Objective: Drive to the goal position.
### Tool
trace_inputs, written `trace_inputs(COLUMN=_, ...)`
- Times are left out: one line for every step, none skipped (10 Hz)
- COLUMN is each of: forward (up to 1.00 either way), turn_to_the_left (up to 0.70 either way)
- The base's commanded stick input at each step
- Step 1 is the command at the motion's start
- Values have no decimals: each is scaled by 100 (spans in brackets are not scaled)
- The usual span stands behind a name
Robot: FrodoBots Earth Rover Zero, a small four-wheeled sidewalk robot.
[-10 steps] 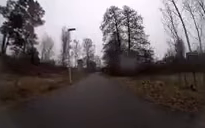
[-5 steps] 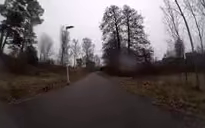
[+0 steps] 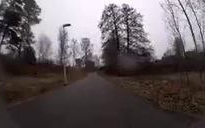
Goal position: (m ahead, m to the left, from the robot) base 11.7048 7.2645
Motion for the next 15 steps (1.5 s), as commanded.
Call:
trace_inputs(forward=70, turn_to_the_left=0)
trace_inputs(forward=70, turn_to_the_left=0)
trace_inputs(forward=70, turn_to_the_left=0)
trace_inputs(forward=70, turn_to_the_left=0)
trace_inputs(forward=70, turn_to_the_left=0)
trace_inputs(forward=70, turn_to_the_left=0)
trace_inputs(forward=70, turn_to_the_left=0)
trace_inputs(forward=70, turn_to_the_left=0)
trace_inputs(forward=70, turn_to_the_left=0)
trace_inputs(forward=70, turn_to_the_left=0)
trace_inputs(forward=70, turn_to_the_left=0)
trace_inputs(forward=70, turn_to_the_left=0)
trace_inputs(forward=70, turn_to_the_left=0)
trace_inputs(forward=70, turn_to_the_left=0)
trace_inputs(forward=70, turn_to_the_left=0)
